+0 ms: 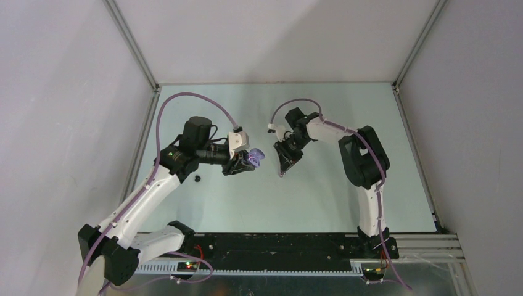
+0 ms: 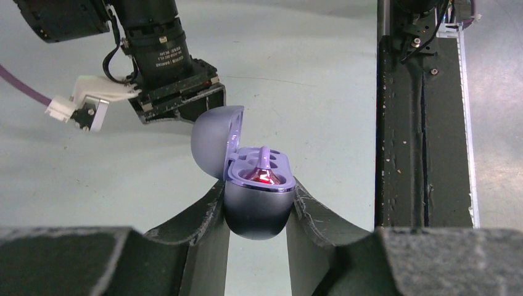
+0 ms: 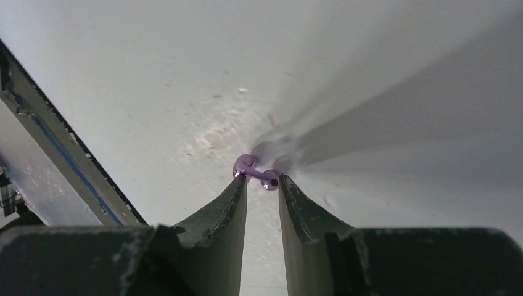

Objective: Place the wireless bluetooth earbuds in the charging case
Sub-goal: Adjust the earbud at the center of the board.

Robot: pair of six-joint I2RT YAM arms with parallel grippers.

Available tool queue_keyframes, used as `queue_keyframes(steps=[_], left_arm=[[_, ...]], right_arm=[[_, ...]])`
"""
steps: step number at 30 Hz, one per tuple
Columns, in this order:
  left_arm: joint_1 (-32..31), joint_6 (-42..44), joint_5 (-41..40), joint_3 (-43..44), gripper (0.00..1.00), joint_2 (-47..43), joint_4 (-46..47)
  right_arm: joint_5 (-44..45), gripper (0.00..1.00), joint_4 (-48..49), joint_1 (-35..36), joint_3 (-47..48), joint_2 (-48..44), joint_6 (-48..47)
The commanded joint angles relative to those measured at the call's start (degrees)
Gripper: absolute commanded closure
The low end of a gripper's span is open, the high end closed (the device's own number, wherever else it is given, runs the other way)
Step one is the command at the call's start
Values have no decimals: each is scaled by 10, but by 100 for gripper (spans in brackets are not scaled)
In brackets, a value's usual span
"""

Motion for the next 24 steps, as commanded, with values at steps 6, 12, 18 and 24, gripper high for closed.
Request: queue_keyframes(steps=[6, 12, 18, 24], left_arm=[[-2, 10, 4, 0, 100, -9, 15], [-3, 10, 1, 1, 100, -11, 14], [-3, 11, 0, 1, 100, -12, 14], [-3, 13, -2, 0, 100, -14, 12]], right_arm=[[-70, 70, 14, 26, 18, -41, -14], [-56, 70, 8, 24, 18, -61, -12], [-49, 69, -9, 29, -10, -69, -10], [-70, 69, -23, 32, -16, -36, -14]])
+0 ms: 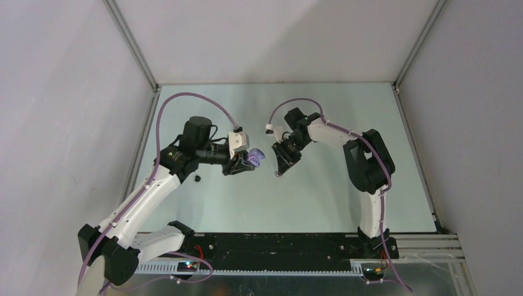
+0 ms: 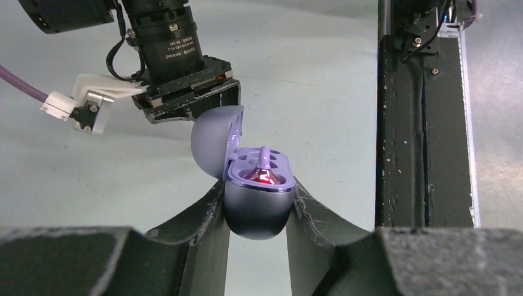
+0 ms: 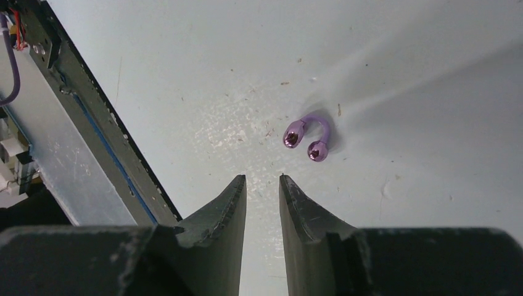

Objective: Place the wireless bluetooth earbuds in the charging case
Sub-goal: Adjust the earbud at the center of the board.

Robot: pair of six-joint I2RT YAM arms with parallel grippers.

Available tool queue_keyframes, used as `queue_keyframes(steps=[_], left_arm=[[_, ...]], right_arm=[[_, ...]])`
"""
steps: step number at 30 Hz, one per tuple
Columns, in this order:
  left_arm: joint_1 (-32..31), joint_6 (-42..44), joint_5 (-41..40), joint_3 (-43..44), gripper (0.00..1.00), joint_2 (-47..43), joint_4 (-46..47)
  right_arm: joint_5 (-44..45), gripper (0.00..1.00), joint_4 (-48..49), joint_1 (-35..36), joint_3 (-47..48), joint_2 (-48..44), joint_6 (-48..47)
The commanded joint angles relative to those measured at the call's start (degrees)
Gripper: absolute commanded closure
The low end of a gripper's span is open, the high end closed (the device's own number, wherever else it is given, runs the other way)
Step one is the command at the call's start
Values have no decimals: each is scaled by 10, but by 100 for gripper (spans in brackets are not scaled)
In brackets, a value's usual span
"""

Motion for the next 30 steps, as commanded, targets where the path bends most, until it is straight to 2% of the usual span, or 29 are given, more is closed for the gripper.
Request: queue_keyframes(steps=[1, 5, 8, 20, 30], left_arm=[[-3, 12, 0, 0, 100, -16, 12], [-2, 13, 0, -1, 100, -17, 13], [-2, 13, 1, 0, 100, -14, 14], [-3, 15, 1, -2, 100, -14, 15], [-3, 16, 0, -2, 100, -14, 15]], right_arm=[[-23, 69, -21, 8, 0, 11, -12], [-36, 69, -37, 35, 1, 3, -36], [-15, 69, -14, 53, 1, 1, -22], [189, 68, 88, 93, 14, 35, 94], [260, 67, 74, 95, -12, 21, 99]])
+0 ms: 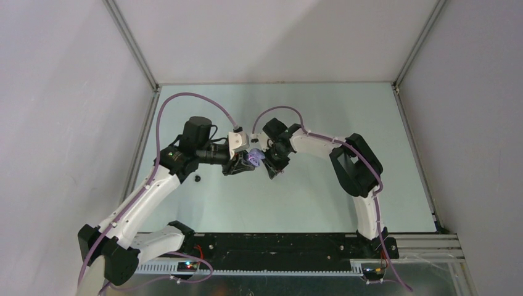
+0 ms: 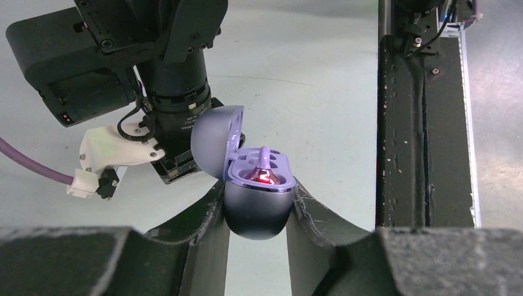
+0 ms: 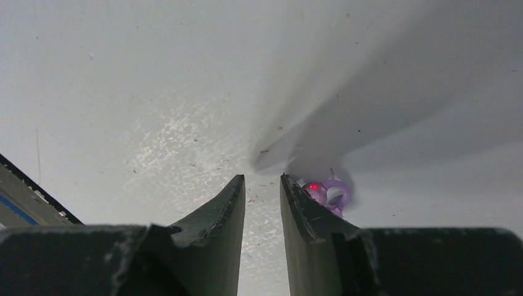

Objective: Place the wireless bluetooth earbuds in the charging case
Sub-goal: Adjust the earbud at the center of the board.

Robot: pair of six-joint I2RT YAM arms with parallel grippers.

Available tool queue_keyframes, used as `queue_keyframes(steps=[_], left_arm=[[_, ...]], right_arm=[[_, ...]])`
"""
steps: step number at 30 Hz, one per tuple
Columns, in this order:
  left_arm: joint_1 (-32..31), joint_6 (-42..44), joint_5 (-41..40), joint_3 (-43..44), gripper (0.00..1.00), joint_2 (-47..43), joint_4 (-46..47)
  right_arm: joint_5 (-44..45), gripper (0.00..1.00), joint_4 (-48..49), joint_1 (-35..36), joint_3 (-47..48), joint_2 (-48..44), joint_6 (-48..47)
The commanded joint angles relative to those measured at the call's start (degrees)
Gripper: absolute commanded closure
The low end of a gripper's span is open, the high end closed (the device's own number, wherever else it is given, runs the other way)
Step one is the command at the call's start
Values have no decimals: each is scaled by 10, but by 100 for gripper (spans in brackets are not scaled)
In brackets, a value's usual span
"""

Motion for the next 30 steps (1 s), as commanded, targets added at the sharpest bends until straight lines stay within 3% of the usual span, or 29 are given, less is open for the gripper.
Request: queue_keyframes(steps=[1, 16, 30], left_arm=[[-2, 15, 0, -2, 100, -14, 15], [-3, 15, 3, -2, 100, -9, 16], [-3, 15, 1, -1, 100, -9, 15]], right_arm=[[67, 67, -3, -7, -22, -15, -3], [66, 67, 0, -73, -73, -55, -22], [81, 68, 20, -136, -28, -19, -11]])
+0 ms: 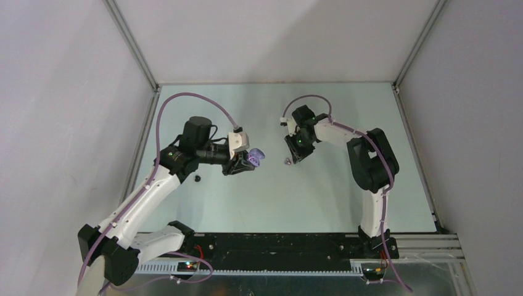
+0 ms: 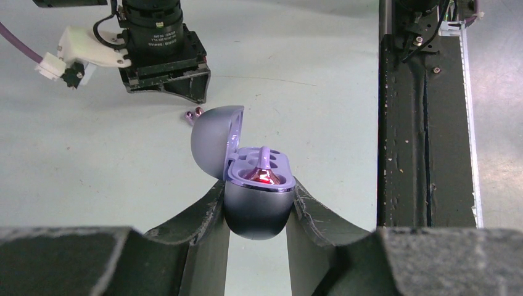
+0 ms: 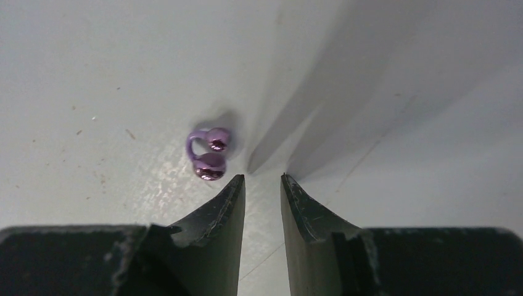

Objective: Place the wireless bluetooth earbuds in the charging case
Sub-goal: Adjust the earbud at the center of the board.

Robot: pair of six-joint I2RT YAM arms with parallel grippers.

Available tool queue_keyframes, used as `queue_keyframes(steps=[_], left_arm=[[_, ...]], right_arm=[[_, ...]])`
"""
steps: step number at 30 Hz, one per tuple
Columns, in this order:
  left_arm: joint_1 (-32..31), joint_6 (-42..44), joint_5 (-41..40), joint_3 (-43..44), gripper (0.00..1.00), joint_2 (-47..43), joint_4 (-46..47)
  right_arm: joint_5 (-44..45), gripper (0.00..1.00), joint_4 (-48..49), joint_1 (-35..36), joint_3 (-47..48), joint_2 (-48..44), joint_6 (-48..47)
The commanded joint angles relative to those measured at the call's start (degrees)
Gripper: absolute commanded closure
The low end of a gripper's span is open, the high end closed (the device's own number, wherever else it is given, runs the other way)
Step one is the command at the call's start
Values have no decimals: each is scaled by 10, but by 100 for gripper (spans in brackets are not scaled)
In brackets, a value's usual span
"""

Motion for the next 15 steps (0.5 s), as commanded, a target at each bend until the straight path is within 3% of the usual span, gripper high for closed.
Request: queue_keyframes(steps=[1, 9, 15], left_arm=[[-3, 11, 2, 0, 100, -9, 15], [-3, 11, 2, 0, 100, -9, 15], [-3, 11, 2, 2, 100, -10, 13]], right_arm=[[20, 68, 13, -10, 16, 16, -5], [-33, 68, 8, 4, 15, -33, -5], [0, 67, 26, 44, 15, -52, 13]])
